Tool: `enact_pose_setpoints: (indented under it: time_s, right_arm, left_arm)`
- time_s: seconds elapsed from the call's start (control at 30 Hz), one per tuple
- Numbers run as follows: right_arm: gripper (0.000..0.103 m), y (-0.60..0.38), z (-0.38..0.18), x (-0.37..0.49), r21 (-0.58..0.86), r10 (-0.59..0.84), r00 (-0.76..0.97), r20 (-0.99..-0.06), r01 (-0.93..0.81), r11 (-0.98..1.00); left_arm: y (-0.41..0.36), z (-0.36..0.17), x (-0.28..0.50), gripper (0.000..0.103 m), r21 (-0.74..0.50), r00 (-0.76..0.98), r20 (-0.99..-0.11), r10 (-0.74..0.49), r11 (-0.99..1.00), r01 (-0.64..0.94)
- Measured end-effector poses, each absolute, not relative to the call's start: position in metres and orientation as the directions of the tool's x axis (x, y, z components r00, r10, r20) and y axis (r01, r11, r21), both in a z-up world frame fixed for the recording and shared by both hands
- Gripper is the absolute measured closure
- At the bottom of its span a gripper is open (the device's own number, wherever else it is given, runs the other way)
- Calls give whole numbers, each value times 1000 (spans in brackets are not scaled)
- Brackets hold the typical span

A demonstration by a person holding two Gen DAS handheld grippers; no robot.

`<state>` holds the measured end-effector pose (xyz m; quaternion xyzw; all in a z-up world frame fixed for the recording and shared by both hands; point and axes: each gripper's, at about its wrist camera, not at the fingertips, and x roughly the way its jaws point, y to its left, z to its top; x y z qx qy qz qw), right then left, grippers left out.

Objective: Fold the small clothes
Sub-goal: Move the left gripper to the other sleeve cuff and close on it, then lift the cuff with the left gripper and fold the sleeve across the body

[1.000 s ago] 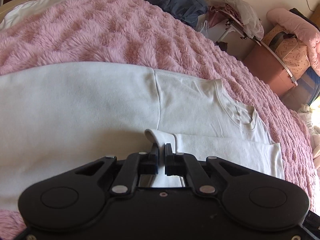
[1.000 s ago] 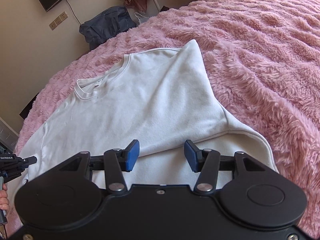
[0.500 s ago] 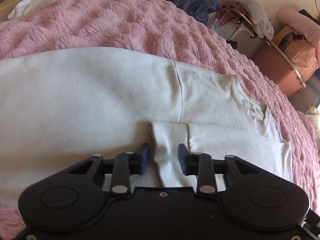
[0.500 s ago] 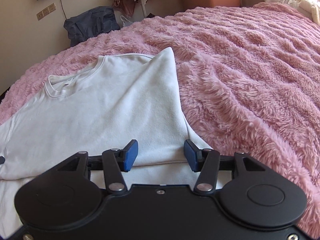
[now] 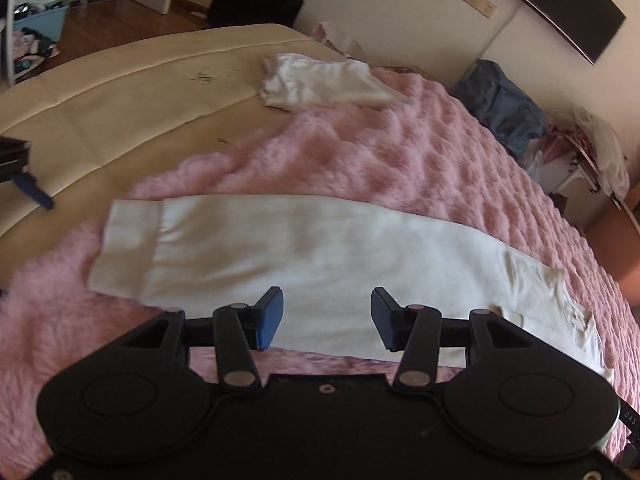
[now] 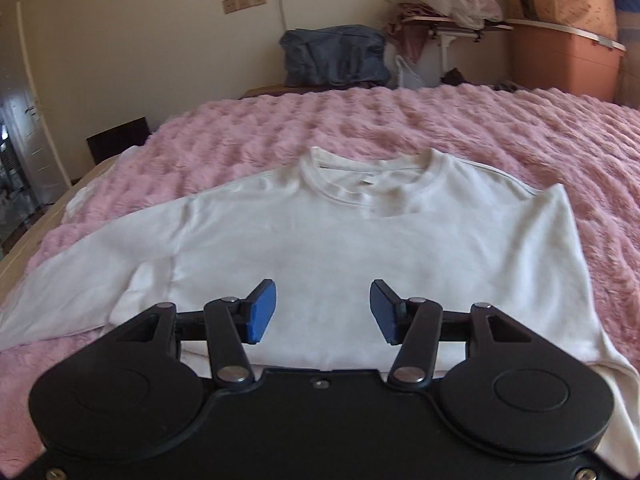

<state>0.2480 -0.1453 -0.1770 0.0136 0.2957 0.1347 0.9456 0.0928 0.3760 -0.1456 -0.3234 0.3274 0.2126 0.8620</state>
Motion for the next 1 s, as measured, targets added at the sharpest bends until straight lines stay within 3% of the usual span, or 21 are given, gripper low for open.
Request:
enact_pose_setpoints:
  time_s: [0.17,0.53,0.63,0.67,0.7,1.0]
  right_arm:
    - [49,-69,-184,256,87,347,747,-567,-365,927]
    - [49,-31,-226,264,101,318,669,-672,-342,934]
    - [48,-28,-228,265,80,308,674,-671,-347,934]
    - [46,-27,-228,264,75,307,675,-671,-351,933]
    - [45,-26,-229,264,70,307,673,-673,-355,932]
    - [40,-22,-234,265,62,304,670,-678,-359,931]
  left_arm:
    - [424,-172,50,53,-425,637,-740,217,583,-692]
    - [465,-220,47,56,-511,639,-733,231,434,-742]
    - [465,-221,46,63,-545,668,-702,245,420,-726]
    - [463,-220,45,87,-555,680,-687,255,419,-718]
    - [463,-219,44,94,-572,696,-674,247,422,-703]
    - [442,-151,52,97,-661,829,-491,265,506,-554]
